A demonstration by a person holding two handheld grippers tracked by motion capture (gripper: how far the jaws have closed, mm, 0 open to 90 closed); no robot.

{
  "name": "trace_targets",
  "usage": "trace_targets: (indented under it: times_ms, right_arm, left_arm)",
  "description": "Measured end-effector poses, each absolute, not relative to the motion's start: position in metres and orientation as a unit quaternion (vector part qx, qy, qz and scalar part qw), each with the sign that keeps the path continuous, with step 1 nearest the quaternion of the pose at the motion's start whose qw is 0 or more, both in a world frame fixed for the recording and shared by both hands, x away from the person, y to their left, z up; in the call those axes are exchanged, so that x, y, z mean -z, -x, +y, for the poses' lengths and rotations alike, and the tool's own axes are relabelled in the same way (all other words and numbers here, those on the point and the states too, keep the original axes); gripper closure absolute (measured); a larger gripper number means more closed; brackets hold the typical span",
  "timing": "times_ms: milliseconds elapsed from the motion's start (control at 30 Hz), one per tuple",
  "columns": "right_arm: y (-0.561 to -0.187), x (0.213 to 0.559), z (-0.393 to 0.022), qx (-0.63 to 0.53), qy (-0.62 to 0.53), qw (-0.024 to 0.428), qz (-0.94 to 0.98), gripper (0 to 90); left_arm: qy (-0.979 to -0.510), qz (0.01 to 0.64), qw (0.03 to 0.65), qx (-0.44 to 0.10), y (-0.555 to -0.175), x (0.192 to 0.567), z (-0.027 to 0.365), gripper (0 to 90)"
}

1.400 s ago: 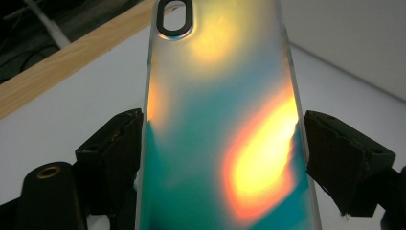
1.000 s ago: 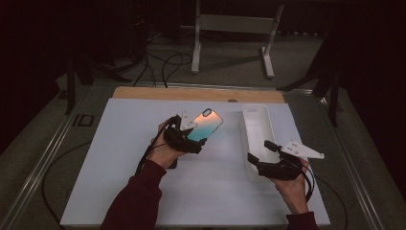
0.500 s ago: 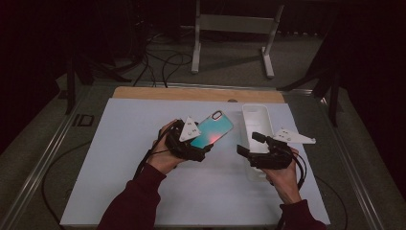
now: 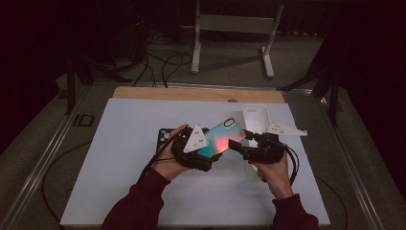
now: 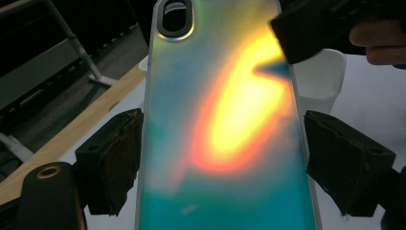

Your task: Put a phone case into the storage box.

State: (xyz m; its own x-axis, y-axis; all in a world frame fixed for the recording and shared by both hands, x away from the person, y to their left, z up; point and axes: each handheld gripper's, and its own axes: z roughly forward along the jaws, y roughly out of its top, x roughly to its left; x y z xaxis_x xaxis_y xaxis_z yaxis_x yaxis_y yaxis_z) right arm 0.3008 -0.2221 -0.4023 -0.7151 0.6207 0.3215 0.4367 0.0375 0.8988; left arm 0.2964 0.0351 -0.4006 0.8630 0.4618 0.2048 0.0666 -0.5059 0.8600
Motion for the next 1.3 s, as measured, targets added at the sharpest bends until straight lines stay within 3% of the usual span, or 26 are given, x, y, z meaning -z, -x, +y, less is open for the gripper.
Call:
trace_targets:
  times_ms: [333,433,733,1067,1300]
  right_arm:
    - [-0.299,0.398,-0.221,-0.607,-0.36,0.032,0.707,71.9]
    - [-0.298,0.396,-0.219,-0.608,-0.357,0.031,0.709,75.9]
    - [-0.293,0.392,-0.215,-0.607,-0.356,0.036,0.71,80.6]
    - [-0.29,0.387,-0.214,-0.6,-0.347,0.062,0.718,81.7]
    - [-0.289,0.384,-0.219,-0.598,-0.337,0.074,0.724,81.7]
  left_arm:
    - [-0.842,0.147,0.471,-0.217,-0.293,0.405,0.027,17.2]
    - [-0.843,0.148,0.465,-0.224,-0.293,0.407,0.025,17.2]
    - [-0.835,0.15,0.459,-0.263,-0.287,0.409,0.02,16.8]
    - [-0.833,0.163,0.479,-0.222,-0.294,0.405,0.029,15.2]
    - [-0.834,0.177,0.49,-0.184,-0.302,0.403,0.037,6.9]
